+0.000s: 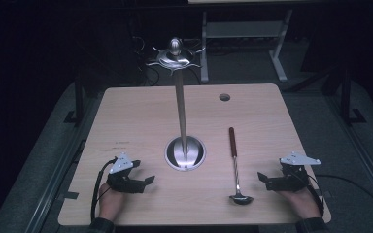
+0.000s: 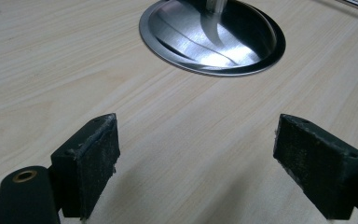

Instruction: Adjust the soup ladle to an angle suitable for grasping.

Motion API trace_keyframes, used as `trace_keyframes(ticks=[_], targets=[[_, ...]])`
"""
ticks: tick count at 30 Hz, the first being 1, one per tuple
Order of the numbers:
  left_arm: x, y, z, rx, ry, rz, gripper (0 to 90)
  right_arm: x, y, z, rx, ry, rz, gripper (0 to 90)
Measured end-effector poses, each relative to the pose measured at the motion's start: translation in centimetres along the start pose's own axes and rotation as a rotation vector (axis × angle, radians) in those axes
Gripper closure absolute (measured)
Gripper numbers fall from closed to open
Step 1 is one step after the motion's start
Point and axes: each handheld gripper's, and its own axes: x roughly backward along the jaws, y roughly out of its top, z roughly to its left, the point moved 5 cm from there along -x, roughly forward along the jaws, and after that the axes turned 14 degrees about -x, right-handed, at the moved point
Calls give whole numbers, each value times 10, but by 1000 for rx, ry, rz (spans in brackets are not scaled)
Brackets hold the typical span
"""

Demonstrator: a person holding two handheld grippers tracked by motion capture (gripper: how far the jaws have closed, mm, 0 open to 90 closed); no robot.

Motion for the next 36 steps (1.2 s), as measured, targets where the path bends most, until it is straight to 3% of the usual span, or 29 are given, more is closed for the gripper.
trace_keyframes(ticks=[9,17,26,27,28,36], targets=[[0,0,0,-3,-9,3,142,2,0,0,-12,3,11,8],[-1,1,-3,-21,-7,3,142,8,12,5,-14,5,0,153],[-1,1,-3,-25,-8,3,142,3,34,8,-1,14,-40,460],[-1,1,-3,-25,-8,3,141,3,34,8,-1,14,-40,460],[-1,1,-3,-25,-8,3,142,1,39,8,5,9,-45,520],[-1,1,-3,-26,-9,4,142,-12,54,10,11,13,-51,703]])
